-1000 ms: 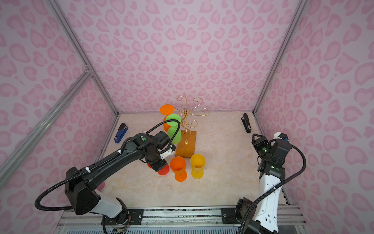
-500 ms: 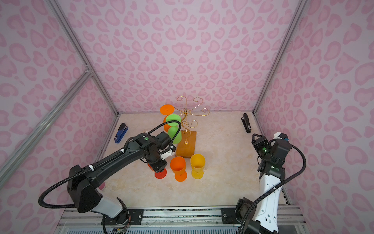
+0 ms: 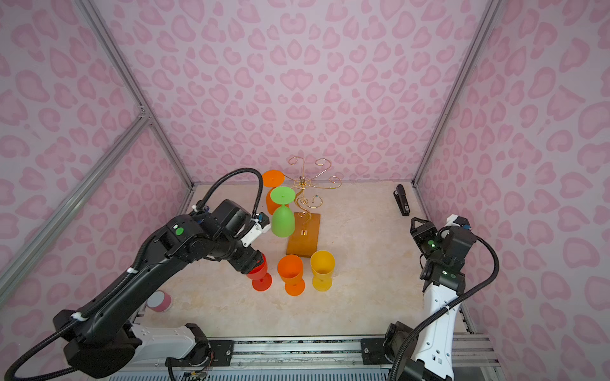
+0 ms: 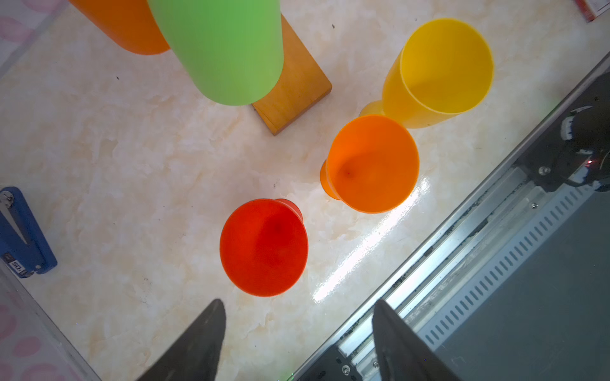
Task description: Take the wine glass off the wine glass rack
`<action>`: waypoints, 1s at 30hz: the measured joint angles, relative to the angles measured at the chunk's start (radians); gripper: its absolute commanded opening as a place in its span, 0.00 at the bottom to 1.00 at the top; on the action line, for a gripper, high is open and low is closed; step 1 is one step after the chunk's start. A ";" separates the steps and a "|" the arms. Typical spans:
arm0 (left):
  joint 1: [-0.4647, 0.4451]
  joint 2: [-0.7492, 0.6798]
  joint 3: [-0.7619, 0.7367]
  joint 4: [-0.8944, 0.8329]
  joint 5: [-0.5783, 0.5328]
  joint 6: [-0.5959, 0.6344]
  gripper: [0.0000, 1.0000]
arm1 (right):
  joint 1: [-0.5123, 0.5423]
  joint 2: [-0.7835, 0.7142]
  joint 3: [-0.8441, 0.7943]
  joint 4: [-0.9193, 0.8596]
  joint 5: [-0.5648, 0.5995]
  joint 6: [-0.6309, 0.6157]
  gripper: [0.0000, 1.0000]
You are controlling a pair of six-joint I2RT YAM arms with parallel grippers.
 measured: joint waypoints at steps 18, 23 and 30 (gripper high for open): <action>0.116 -0.314 -0.059 0.384 -0.122 -0.194 0.81 | 0.590 0.013 0.227 0.024 0.098 0.035 0.49; 0.267 -0.297 -0.134 0.597 0.098 -0.331 0.80 | 0.763 0.087 0.312 0.028 0.153 -0.011 0.48; 0.469 -0.217 -0.316 0.995 0.505 -0.687 0.79 | 0.873 0.138 0.376 0.003 0.209 -0.103 0.49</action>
